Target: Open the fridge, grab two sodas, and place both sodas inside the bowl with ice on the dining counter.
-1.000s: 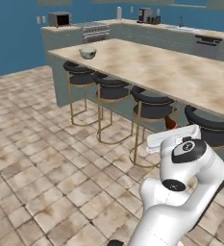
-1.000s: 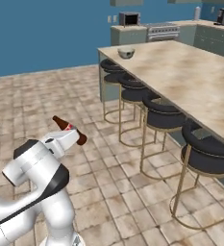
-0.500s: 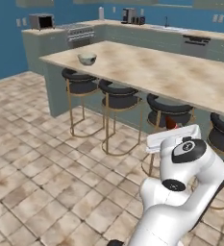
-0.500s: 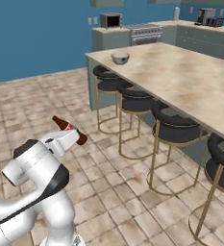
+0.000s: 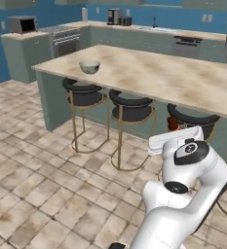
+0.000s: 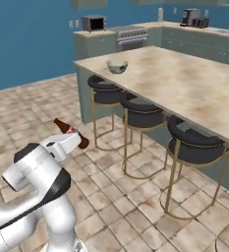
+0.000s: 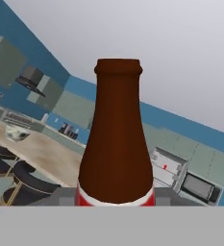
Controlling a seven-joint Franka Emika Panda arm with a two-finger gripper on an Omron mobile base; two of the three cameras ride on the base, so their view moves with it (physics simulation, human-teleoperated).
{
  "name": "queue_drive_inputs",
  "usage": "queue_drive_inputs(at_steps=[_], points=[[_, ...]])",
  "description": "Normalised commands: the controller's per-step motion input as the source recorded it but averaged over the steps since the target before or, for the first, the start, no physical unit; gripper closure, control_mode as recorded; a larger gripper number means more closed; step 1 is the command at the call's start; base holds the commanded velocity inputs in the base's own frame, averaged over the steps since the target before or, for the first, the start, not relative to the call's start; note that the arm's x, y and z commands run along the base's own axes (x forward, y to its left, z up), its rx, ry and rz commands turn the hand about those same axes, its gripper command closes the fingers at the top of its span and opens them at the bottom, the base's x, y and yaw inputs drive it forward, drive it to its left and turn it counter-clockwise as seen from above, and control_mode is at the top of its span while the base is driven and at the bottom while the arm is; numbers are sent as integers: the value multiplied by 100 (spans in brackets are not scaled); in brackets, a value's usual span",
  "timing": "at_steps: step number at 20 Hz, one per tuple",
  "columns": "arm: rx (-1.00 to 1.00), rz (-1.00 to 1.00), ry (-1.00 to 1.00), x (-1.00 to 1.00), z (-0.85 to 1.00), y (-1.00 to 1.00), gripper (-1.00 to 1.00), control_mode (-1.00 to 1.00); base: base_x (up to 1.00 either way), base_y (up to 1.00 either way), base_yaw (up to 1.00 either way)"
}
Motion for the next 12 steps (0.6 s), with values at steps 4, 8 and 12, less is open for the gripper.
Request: queue_drive_inputs(at_steps=[4,8,12], points=[[0,0,0,0,0,0,100,100,76,98,-27],[0,0,0,0,0,0,100,100,76,97,-26],[0,0,0,0,0,0,100,100,77,95,-27]])
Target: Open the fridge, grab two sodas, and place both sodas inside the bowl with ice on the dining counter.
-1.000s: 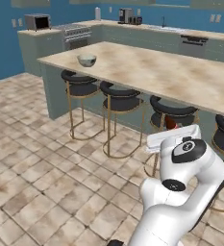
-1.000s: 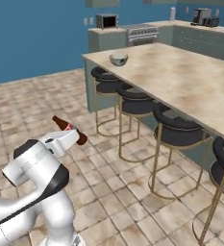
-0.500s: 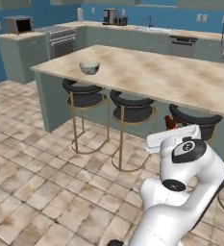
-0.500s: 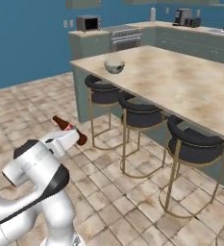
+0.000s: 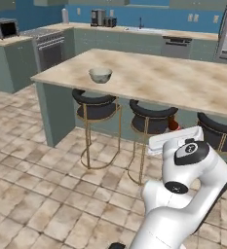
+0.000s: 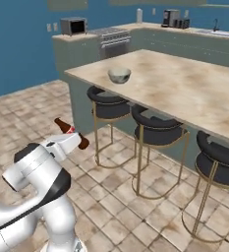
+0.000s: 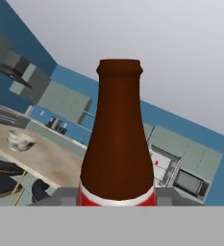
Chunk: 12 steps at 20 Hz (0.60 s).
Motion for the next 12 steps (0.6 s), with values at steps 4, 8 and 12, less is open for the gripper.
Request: queue_drive_inputs(at_steps=[4,8,12], points=[[0,0,0,0,0,0,100,100,82,89,-29],[0,0,0,0,0,0,100,100,87,82,-31],[0,0,0,0,0,0,100,100,96,71,-31]])
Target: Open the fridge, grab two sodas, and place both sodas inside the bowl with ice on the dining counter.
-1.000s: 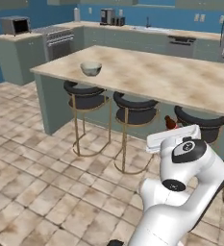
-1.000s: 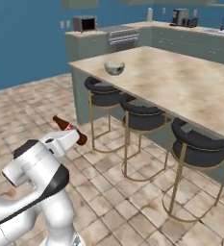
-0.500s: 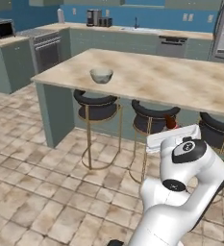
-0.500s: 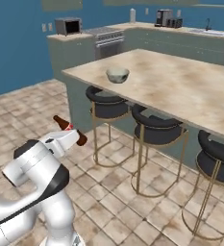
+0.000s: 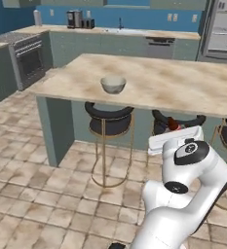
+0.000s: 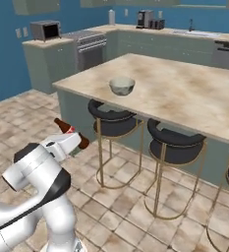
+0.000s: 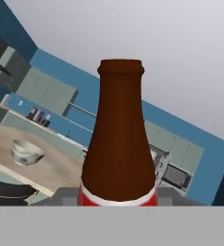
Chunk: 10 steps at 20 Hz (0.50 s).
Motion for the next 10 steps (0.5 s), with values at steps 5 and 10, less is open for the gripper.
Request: queue_drive_inputs(at_steps=[5,10], points=[[0,0,0,0,0,0,100,100,99,47,-35],[0,0,0,0,0,0,100,100,86,54,-38]])
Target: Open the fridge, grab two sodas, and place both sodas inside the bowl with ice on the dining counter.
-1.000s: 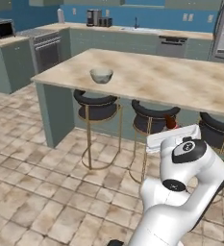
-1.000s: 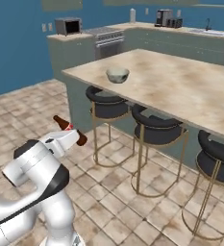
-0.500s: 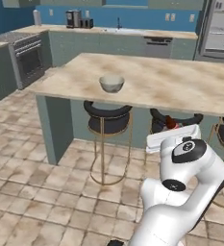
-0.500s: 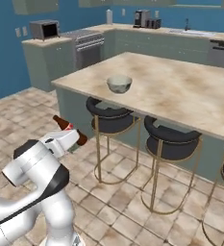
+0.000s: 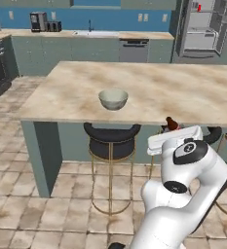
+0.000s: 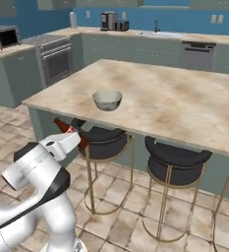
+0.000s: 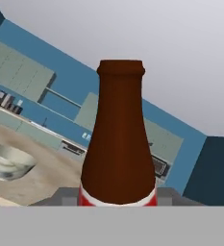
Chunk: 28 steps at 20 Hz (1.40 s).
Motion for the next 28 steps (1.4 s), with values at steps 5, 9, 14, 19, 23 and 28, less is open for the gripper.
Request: queue_drive_inputs(at_steps=[5,9,14,19,23,28], points=[[0,0,0,0,0,0,100,100,68,60,-39],[0,0,0,0,0,0,100,100,77,57,-38],[0,0,0,0,0,0,100,100,80,55,-35],[0,-3,1,29,0,7,100,-100,51,25,-15],[2,2,0,65,1,14,100,-100,0,0,0],[-3,8,9,54,46,47,100,-100,0,0,0]])
